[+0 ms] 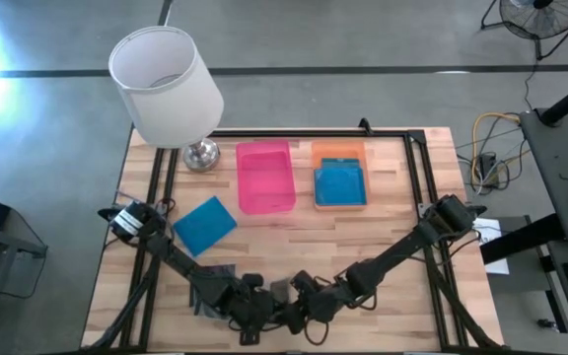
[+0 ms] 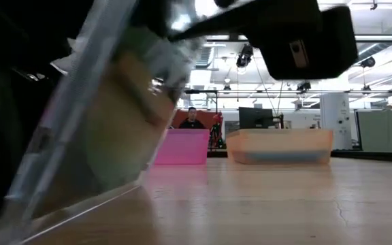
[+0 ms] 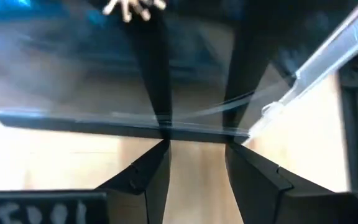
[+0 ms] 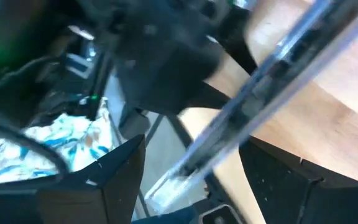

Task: Pick & place jewel cases by type
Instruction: Put the black cd case into the red bin

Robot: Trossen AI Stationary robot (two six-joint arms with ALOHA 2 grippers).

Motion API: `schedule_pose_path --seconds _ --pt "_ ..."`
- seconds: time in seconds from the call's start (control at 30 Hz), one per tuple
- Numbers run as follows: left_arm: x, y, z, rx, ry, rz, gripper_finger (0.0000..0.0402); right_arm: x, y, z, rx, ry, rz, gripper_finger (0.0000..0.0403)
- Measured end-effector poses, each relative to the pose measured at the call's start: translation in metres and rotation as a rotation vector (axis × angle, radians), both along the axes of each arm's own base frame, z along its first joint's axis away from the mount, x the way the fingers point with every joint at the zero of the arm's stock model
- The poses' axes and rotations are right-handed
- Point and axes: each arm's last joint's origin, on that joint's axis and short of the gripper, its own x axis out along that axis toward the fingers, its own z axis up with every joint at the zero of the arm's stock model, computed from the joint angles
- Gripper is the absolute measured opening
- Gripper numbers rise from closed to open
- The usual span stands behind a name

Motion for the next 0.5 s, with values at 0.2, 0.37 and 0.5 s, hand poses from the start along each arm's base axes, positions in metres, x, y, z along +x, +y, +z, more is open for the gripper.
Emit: schedule_pose_path --seconds 0.2,0.37,0.5 --pt "-0.0053 -0.0043 0.0053 0.066 -0.068 0.065 0.0139 -0.0021 -0.0013 -0.0037 0.001 0.040 -0.013 0.0240" --pt "-0.0072 -0.0060 0.0066 0.077 -0.082 0.081 0.0139 -0.0020 -0.0027 -0.0046 0.013 0.055 -0.029 0.0239" --pt "-0.0084 -0.0073 0.0070 0.073 -0.084 0.089 0.0139 -0.0050 -0.0046 -0.0090 0.044 0.123 -0.079 0.0239"
